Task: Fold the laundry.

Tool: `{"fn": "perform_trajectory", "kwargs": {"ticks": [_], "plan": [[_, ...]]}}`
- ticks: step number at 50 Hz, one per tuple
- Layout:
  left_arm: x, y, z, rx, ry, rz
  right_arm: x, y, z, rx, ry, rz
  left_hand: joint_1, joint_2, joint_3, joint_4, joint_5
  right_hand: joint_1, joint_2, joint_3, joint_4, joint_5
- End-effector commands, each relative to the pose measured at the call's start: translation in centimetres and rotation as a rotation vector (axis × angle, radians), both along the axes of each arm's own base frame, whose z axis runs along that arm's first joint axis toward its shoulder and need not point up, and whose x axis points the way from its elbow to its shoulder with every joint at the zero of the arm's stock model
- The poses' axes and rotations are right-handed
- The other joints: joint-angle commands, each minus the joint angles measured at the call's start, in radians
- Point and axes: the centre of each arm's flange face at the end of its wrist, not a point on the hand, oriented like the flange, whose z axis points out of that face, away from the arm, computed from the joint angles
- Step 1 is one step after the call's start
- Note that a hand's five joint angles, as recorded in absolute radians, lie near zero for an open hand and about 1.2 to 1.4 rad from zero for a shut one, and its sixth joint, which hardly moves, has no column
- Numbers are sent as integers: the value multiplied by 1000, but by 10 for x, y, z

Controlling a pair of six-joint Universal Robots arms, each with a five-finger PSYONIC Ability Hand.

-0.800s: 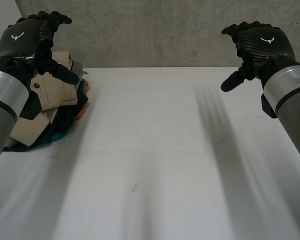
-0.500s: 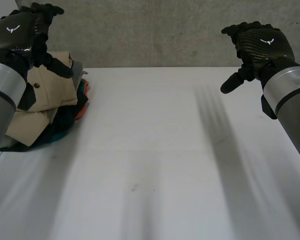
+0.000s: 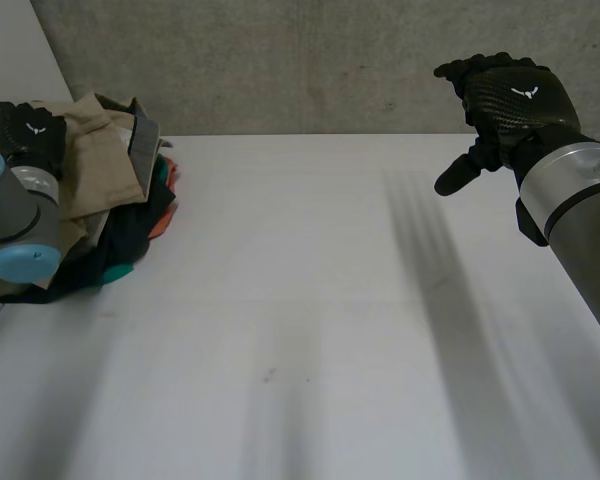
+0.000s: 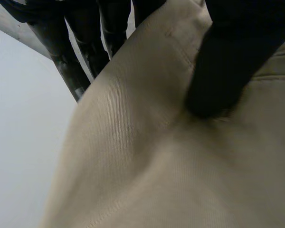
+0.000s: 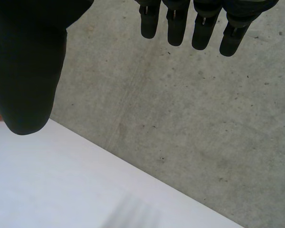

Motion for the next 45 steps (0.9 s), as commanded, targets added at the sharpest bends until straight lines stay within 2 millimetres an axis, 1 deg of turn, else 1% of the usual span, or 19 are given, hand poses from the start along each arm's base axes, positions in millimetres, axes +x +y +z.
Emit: {"fn": "perform_trajectory", "kwargs": {"ticks": [1,4,5,8,9,12,15,19,22,23,26,27,31,32,34,38,40,41,45], "plan": [[-31,30,74,-175,107,-73,0,-1,0,-3,0,-1,330,266,284,275,348,-52,-35,-36,-37,-48],[-49,50,106,-253,178,-140,-1,-2,1,-5,-1,-3,330,266,284,275,348,-52,-35,-36,-37,-48],[-62,66,130,-295,244,-200,-1,-1,2,-7,-2,-3,330,266,284,275,348,-52,-35,-36,-37,-48],[-78,90,158,-340,341,-289,-2,-2,2,-8,-2,-7,330,266,284,275,348,-52,-35,-36,-37,-48],[-91,107,175,-358,419,-373,-2,-2,3,-10,-3,-7,330,266,284,275,348,-52,-35,-36,-37,-48],[-120,144,193,-313,558,-562,-4,-3,7,-20,-6,-13,330,266,284,275,348,-52,-35,-36,-37,-48],[-138,168,195,-227,640,-682,-7,-1,13,-40,-7,-20,330,266,284,275,348,-52,-35,-36,-37,-48],[-162,189,176,-51,717,-804,-12,-3,18,-55,-2,-39,330,266,284,275,348,-52,-35,-36,-37,-48],[-170,190,156,20,720,-806,-18,-5,22,-68,-2,-56,330,266,284,275,348,-52,-35,-36,-37,-48],[-179,185,128,93,712,-793,-19,-5,23,-70,-2,-59,330,266,284,275,348,-52,-35,-36,-37,-48],[-201,185,81,216,686,-795,-24,-9,24,-74,0,-77,330,266,284,275,348,-52,-35,-36,-37,-48],[-213,187,52,286,659,-792,-25,-10,24,-74,0,-81,330,266,284,275,348,-52,-35,-36,-37,-48],[-227,192,1,409,584,-774,-32,-16,25,-80,1,-104,330,266,284,275,348,-52,-35,-36,-37,-48],[-229,194,-5,426,573,-773,-33,-17,25,-81,0,-107,176,112,131,121,194,-52,-35,-36,-37,-48],[-232,201,-9,448,552,-778,-34,-19,25,-84,6,-113,-254,-318,-300,-309,-236,-52,-35,-36,-37,-48],[-234,209,-3,454,546,-785,-33,-20,23,-84,50,-103,-676,-740,-722,-731,-658,-52,-35,-36,-37,-48],[-231,212,14,429,553,-788,-30,-20,19,-90,99,-85,-779,-843,-825,-834,-761,-52,-35,-36,-37,-48],[-225,215,32,397,563,-775,-29,-20,17,-90,119,-81,-806,-870,-851,-861,-788,-52,-35,-36,-37,-48],[-202,221,56,364,583,-670,-26,-22,5,-77,231,-56,-803,-867,-849,-858,-785,-52,-35,-36,-37,-48]]}}
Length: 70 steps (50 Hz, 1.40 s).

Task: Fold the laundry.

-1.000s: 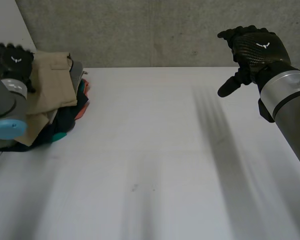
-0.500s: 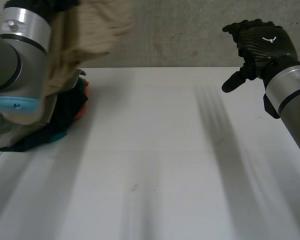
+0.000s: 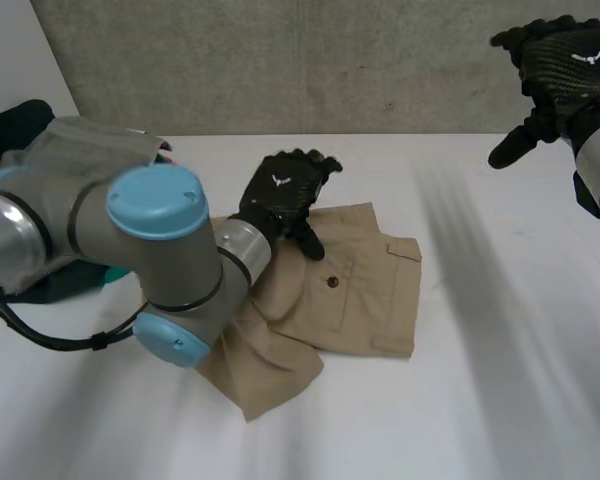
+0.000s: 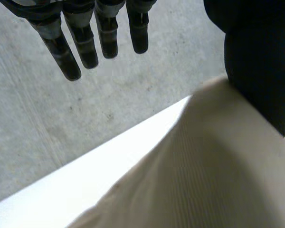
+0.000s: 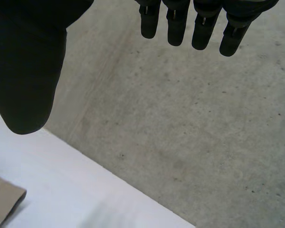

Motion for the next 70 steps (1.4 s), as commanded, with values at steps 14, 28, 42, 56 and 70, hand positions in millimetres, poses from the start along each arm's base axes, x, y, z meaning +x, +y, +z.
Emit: {"fn": "perform_trajectory", "kwargs": {"ticks": [14,28,42,56,70], "plan": [[99,86,22,130,-113,342,33,64,-93,430,532,267,6,1,1,10,21,169,186,185,185,173],[103,106,-32,403,-54,309,63,108,-170,408,497,396,41,36,37,45,57,146,163,162,162,151],[81,65,-61,398,-39,318,86,68,-217,270,448,305,736,731,732,740,752,181,198,197,197,185],[86,24,27,192,155,343,94,42,-163,63,406,248,1112,1107,1108,1116,1128,1170,1187,1186,1185,1174],[98,77,232,-194,373,96,49,74,84,-328,189,172,1112,1107,1108,1116,1128,1170,1187,1186,1185,1174]]}}
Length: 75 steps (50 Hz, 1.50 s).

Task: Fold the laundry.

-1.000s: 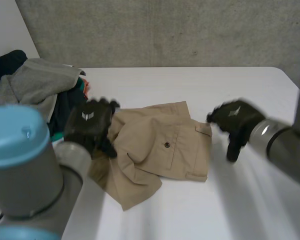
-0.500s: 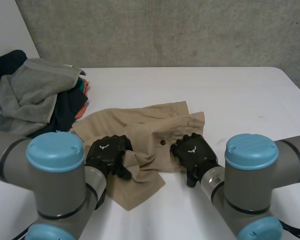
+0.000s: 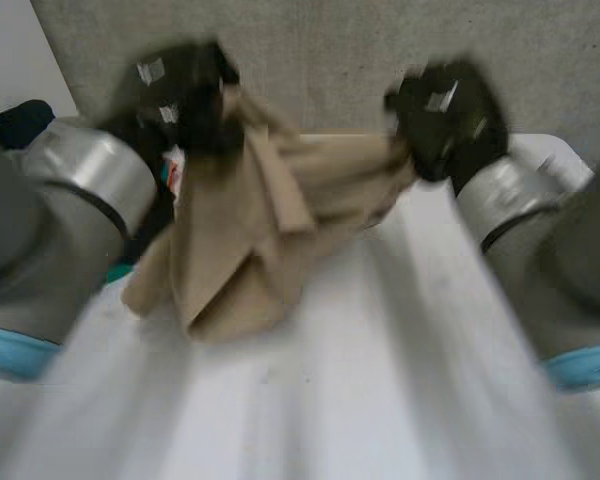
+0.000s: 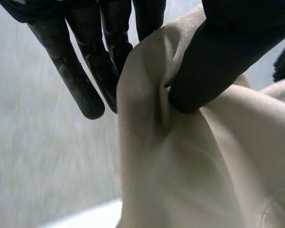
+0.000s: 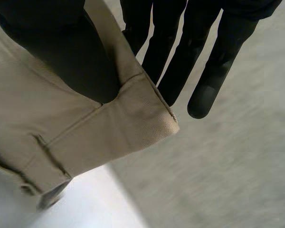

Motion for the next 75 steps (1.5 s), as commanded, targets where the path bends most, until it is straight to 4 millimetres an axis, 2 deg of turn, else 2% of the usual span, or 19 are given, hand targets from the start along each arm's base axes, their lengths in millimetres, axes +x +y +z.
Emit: {"fn": "perform_trajectory", "kwargs": {"ticks": [1,7,13,17,23,27,28,29,32,34,37,43,51,56,63,64,66,70,75], "plan": [[18,40,107,-242,115,-61,-25,25,104,-124,-121,19,253,203,210,199,246,268,223,214,200,225],[32,61,152,-363,186,-58,-36,36,157,-230,-222,18,253,203,210,199,246,268,223,214,200,225],[20,42,133,-307,151,-60,-36,31,162,-240,-235,11,253,203,210,199,246,268,223,214,200,225],[1,10,88,-191,80,-68,-27,6,134,-152,-214,1,253,203,210,199,246,268,223,214,200,225],[-10,-59,8,-12,-23,-23,-15,-54,54,83,-188,-38,253,203,210,199,246,268,223,214,200,225],[-20,-109,-63,66,-72,-14,-3,-89,-9,216,-175,-58,253,203,210,199,246,268,223,214,200,225],[-20,-109,-63,66,-72,-14,0,-95,-20,229,-172,-64,253,203,210,199,246,268,223,214,200,225],[-28,-125,-85,62,-73,-26,4,-106,-41,245,-176,-78,253,203,210,199,246,268,223,214,200,225],[-32,-153,-114,26,-69,-13,15,-123,-69,200,-211,-91,236,186,192,182,229,268,223,214,200,225],[-27,-171,-119,-15,-61,11,22,-136,-79,120,-262,-80,-138,-189,-182,-193,-145,179,134,125,110,136],[-19,-192,-114,-84,-35,50,28,-148,-84,22,-296,-59,-965,-1015,-1009,-1019,-972,-928,-974,-983,-997,-972],[-13,-198,-101,-133,-11,84,31,-151,-82,-24,-306,-27,-962,-1012,-1006,-1016,-969,-953,-999,-1008,-1022,-997],[5,-161,-66,-105,-12,149,14,-118,-41,68,-244,-14,-938,-988,-982,-992,-945,-953,-999,-1008,-1022,-997],[18,-99,-59,13,-83,125,-3,-98,-43,178,-123,-2,-885,-936,-929,-940,-892,-953,-999,-1008,-1022,-997],[28,-8,-96,222,-296,40,-48,-71,-91,433,169,-54,-756,-807,-800,-811,-763,-797,-842,-851,-865,-840],[27,23,-107,262,-358,-13,-52,-66,-97,463,200,-56,-698,-748,-742,-752,-705,-762,-807,-816,-830,-805],[27,55,-122,293,-419,-77,-60,-54,-116,543,280,-47,-654,-704,-698,-708,-661,-653,-698,-707,-721,-696],[28,98,-144,330,-496,-171,-72,-37,-142,632,364,-36,-539,-589,-583,-593,-546,-448,-493,-502,-516,-491],[32,126,-169,401,-566,-233,-79,-30,-160,658,371,16,-518,-568,-562,-573,-525,-359,-405,-413,-428,-403]]}}
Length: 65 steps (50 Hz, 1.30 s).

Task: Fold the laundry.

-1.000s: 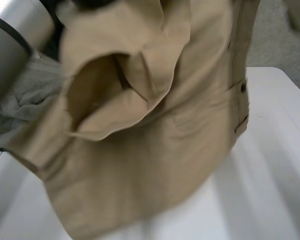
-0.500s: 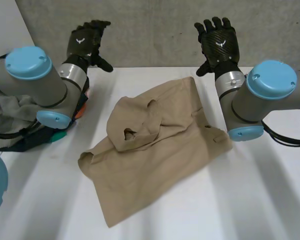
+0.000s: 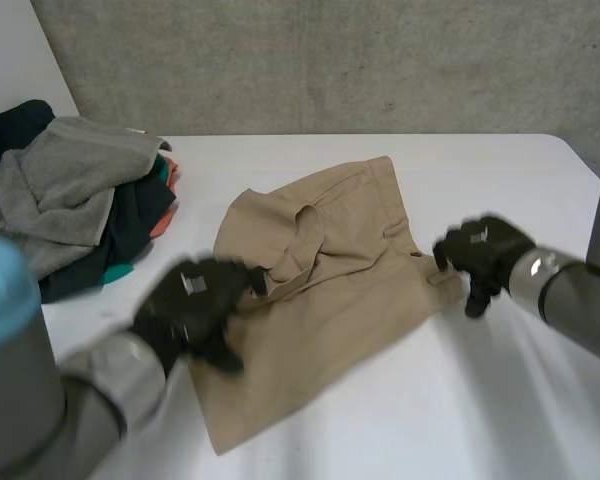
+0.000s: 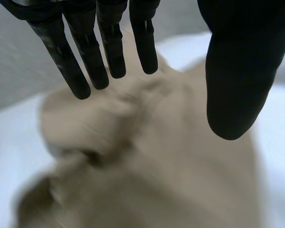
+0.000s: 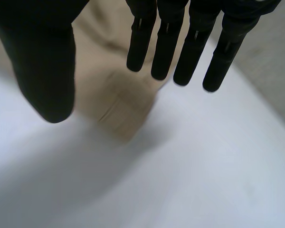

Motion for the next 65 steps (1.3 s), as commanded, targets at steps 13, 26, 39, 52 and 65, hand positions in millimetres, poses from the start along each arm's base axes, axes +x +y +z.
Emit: {"fn": "perform_trajectory", "kwargs": {"ticks": [13,26,39,52,65], "plan": [[4,18,-72,112,-169,35,6,-9,-50,-103,-86,115,-118,-110,-110,-115,-115,-182,-181,-176,-175,-176],[-3,-5,-87,35,-130,88,28,-26,-64,-180,-106,150,-45,-37,-37,-42,-42,-168,-166,-162,-161,-161],[-21,-31,-82,-179,-92,69,51,-48,-84,-268,-95,135,867,876,875,870,870,43,45,49,50,50],[-19,-66,-24,-473,-86,123,55,-62,-43,-451,-114,71,868,876,876,871,871,759,760,765,766,766],[-2,-49,104,-666,70,161,14,-2,133,-432,-104,17,868,876,876,871,871,759,760,765,766,766]]}}
